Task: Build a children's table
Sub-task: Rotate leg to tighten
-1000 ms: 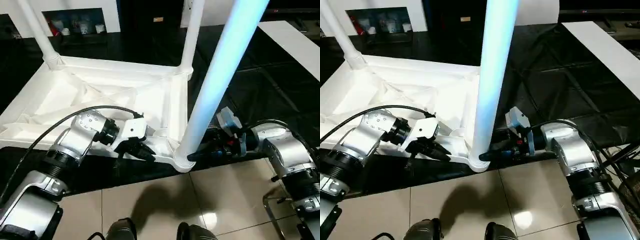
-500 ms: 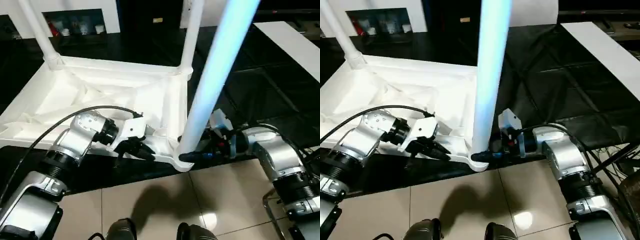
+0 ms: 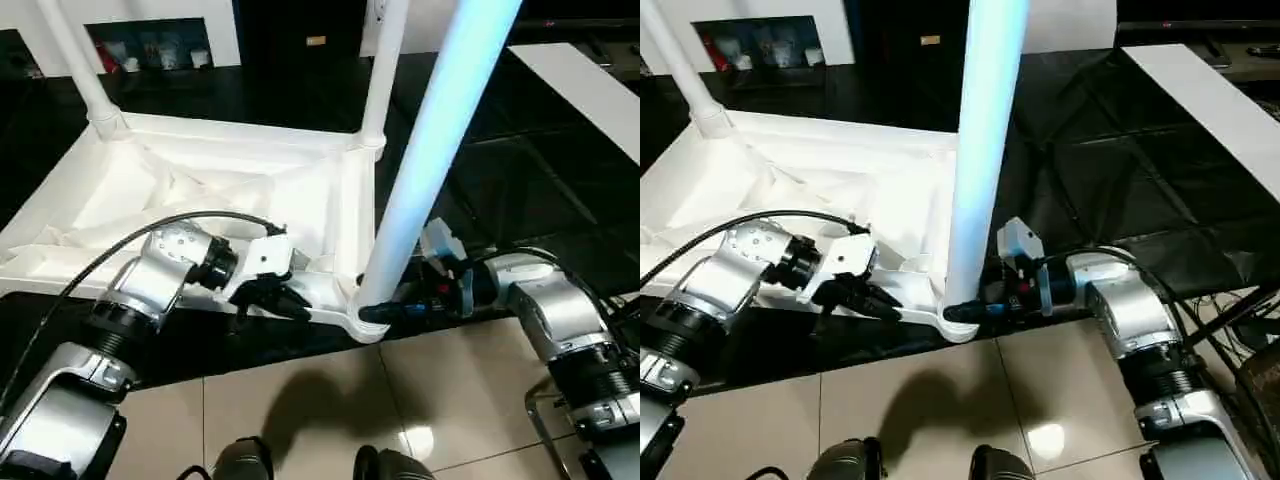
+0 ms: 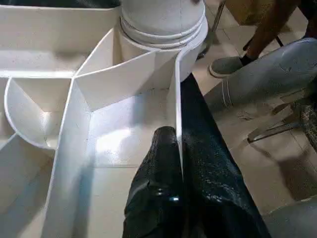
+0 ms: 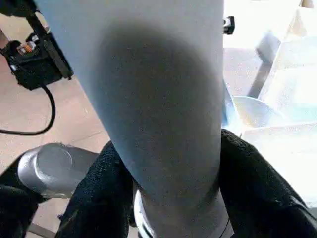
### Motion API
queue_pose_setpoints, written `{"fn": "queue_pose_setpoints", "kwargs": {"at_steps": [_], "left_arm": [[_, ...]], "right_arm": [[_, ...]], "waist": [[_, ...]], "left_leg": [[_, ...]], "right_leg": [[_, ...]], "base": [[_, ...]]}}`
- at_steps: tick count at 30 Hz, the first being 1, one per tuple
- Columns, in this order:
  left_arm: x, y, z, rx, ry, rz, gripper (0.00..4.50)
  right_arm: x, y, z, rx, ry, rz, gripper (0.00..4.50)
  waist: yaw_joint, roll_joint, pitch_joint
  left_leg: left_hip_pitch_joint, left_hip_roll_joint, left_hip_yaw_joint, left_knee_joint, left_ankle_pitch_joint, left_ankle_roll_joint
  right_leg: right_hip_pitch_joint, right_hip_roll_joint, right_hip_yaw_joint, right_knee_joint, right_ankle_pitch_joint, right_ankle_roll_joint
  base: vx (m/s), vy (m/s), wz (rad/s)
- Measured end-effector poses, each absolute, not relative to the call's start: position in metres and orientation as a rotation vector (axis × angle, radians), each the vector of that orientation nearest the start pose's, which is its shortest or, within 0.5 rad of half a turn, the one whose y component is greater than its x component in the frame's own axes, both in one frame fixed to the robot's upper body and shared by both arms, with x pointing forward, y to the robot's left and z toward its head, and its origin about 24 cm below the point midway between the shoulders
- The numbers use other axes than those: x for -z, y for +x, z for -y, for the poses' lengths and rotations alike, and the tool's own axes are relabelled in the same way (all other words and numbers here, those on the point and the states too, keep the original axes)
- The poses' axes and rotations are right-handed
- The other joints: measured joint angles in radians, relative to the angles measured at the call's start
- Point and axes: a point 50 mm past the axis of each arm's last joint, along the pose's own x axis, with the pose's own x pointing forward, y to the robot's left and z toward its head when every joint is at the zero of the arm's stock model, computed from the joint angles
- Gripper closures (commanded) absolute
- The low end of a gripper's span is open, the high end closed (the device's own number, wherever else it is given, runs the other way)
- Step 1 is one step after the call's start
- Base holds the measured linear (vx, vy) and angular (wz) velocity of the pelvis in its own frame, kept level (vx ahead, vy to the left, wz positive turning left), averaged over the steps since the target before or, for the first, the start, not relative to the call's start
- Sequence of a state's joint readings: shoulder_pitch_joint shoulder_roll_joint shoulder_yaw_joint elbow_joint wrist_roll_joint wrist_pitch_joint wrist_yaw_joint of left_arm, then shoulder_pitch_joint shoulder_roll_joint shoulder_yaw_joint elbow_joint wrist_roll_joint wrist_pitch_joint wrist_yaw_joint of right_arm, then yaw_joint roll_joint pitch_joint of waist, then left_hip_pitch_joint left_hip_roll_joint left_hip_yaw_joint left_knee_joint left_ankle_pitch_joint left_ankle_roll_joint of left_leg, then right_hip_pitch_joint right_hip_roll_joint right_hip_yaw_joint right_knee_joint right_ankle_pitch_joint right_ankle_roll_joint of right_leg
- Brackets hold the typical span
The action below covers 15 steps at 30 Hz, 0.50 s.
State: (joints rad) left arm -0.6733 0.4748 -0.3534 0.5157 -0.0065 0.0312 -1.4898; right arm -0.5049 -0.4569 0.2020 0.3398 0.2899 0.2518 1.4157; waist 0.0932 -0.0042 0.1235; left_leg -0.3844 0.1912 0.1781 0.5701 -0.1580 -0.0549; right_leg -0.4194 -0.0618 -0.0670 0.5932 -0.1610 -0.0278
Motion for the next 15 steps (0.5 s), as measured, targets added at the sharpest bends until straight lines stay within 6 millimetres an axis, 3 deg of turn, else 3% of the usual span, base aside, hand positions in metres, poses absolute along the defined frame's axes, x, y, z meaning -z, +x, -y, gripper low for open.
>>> {"fn": "queue_pose_setpoints", "kwargs": {"at_steps": [6, 9, 13, 15], "left_arm": [[-0.087, 0.318, -0.136, 1.544, 0.498, -0.461, 4.5], [-0.086, 0.323, -0.135, 1.439, 0.447, -0.481, 4.5], [-0.083, 0.331, -0.125, 1.288, 0.385, -0.484, 4.5], [-0.081, 0.333, -0.118, 1.243, 0.365, -0.472, 4.5]], "right_arm": [[-0.08, 0.291, 0.143, -1.388, -0.039, -0.272, 2.44], [-0.079, 0.298, 0.139, -1.231, -0.007, -0.255, 2.44], [-0.076, 0.31, 0.127, -0.94, 0.077, -0.232, 2.44], [-0.076, 0.314, 0.125, -0.843, 0.091, -0.226, 2.44]], "waist": [[-0.002, 0.0, 0.0], [-0.019, 0.0, 0.0], [-0.064, -0.002, 0.0], [-0.072, -0.002, -0.001]], "left_leg": [[0.002, 0.0, 0.0, 0.0, 0.0, 0.0], [0.004, 0.0, 0.0, 0.0, 0.002, -0.003], [0.008, 0.0, 0.001, 0.0, 0.003, -0.004], [0.011, 0.0, 0.001, -0.002, 0.003, -0.004]], "right_leg": [[0.001, 0.0, 0.0, 0.001, 0.0, 0.0], [0.001, 0.0, 0.001, 0.001, -0.002, 0.004], [0.002, 0.0, 0.002, -0.001, -0.003, 0.005], [0.003, 0.001, 0.002, -0.001, -0.003, 0.005]], "base": [[0.0, 0.0, 0.0], [0.0, 0.0, 0.0], [0.0, 0.0, 0.0], [0.0, 0.0, 0.0]]}}
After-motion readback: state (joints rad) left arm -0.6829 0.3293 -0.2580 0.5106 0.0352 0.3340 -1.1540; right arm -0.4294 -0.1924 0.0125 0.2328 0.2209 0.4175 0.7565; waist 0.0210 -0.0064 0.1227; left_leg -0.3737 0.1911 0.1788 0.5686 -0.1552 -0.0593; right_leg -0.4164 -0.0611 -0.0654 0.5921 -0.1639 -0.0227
